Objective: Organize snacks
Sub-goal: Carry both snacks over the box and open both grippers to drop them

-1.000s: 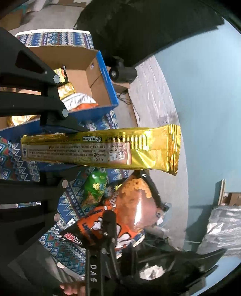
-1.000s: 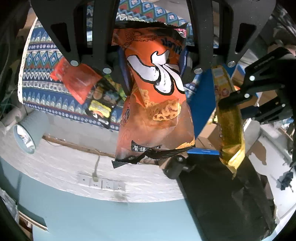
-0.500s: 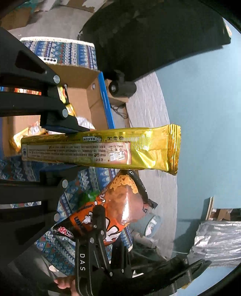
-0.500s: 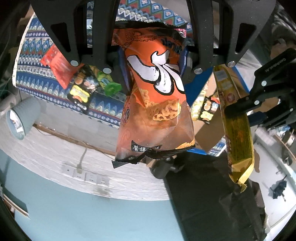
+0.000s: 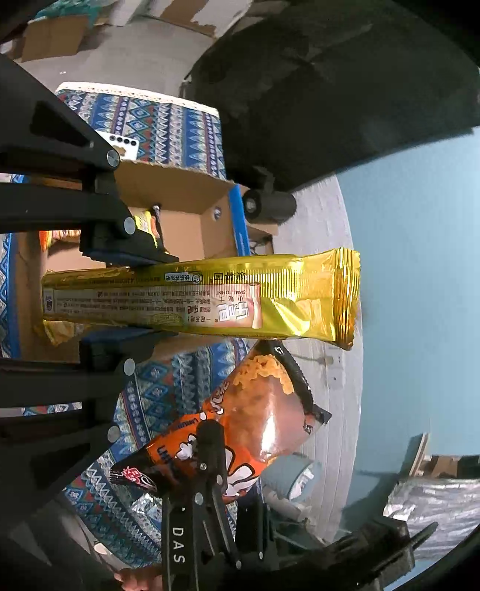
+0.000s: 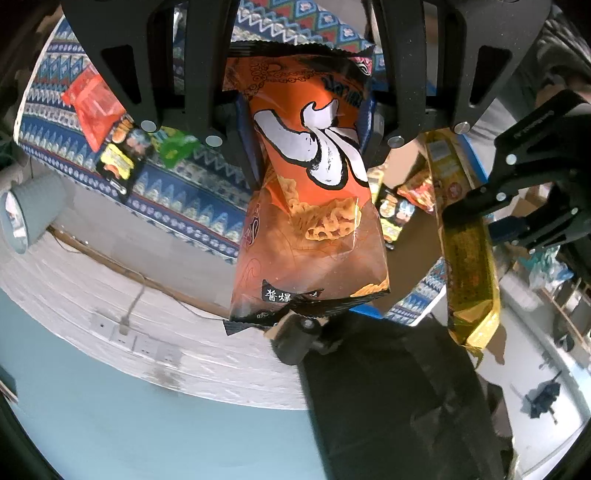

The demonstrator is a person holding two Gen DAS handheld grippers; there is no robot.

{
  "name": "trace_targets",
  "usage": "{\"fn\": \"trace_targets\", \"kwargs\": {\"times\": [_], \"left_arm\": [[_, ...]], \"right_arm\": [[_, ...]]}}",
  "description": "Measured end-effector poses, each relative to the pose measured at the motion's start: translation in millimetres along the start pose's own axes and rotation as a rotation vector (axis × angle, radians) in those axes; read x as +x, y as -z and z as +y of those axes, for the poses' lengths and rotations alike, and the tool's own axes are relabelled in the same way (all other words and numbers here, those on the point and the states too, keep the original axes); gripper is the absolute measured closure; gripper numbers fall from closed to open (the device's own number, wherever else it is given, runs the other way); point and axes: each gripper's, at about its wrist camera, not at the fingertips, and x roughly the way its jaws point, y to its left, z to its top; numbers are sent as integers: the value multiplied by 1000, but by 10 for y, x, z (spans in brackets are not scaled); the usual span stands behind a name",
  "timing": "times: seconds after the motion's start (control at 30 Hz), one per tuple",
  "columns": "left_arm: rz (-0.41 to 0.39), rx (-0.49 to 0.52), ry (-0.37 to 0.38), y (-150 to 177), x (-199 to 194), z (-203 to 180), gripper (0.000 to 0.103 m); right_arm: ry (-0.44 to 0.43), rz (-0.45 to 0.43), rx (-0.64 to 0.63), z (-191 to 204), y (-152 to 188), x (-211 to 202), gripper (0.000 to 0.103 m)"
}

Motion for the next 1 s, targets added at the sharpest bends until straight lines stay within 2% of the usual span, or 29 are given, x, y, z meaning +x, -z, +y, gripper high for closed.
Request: {"fn": "trace_targets", "kwargs": {"times": [0.5, 0.87, 1.0], "left_arm": [[32, -83, -62, 150, 175, 431, 74], [68, -128, -73, 178, 280, 553, 74], [78, -139, -94, 169, 304, 582, 73]], "right_arm": [[-53, 48, -48, 460, -239, 444, 59], [-78, 79, -46, 600, -324, 677, 59], [-111, 87, -42, 655, -361, 725, 56]]}}
